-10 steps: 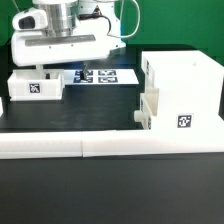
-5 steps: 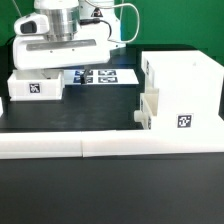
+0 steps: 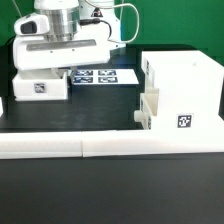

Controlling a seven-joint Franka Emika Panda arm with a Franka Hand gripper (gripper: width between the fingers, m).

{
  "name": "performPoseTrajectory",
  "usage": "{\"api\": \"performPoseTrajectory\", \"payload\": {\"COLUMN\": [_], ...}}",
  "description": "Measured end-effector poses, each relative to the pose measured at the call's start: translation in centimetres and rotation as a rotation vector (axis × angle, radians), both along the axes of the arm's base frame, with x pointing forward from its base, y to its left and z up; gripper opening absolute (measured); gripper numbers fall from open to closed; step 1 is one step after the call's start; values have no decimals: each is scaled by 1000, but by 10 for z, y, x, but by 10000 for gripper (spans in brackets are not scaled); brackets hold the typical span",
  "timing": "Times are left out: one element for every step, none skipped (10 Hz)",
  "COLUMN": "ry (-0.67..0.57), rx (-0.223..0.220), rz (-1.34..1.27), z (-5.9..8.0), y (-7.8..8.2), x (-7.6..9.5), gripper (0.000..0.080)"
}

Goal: Assemble drawer

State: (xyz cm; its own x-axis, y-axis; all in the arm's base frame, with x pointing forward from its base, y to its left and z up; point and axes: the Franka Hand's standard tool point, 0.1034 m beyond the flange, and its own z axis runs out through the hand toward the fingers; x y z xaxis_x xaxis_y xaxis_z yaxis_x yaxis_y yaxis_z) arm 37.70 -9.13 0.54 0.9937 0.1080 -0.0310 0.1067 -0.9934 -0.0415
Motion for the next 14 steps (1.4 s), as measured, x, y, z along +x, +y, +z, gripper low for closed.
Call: {"api": "performPoseTrajectory", "payload": {"ry": [-1,-1,-2,-2,0,5,0,1,11,19,18,12,4,4], "rx": [0,0,0,0,0,5,7,8,12,15,18,22,24,24], "rz": [0,0,0,0,0,12,32,38,51,75,91,109,130,139], "z": [0,0,0,0,1,6,10,14,24,35,46,53,56,55], "y": [0,0,0,0,1,8,16,24,38,48,55,61,64,65], "x": [1,1,1,1,2,7,12,16,24,34,46,59,66,66], "gripper": [42,42,42,42,42,42,42,42,42,42,42,42,42,42]}}
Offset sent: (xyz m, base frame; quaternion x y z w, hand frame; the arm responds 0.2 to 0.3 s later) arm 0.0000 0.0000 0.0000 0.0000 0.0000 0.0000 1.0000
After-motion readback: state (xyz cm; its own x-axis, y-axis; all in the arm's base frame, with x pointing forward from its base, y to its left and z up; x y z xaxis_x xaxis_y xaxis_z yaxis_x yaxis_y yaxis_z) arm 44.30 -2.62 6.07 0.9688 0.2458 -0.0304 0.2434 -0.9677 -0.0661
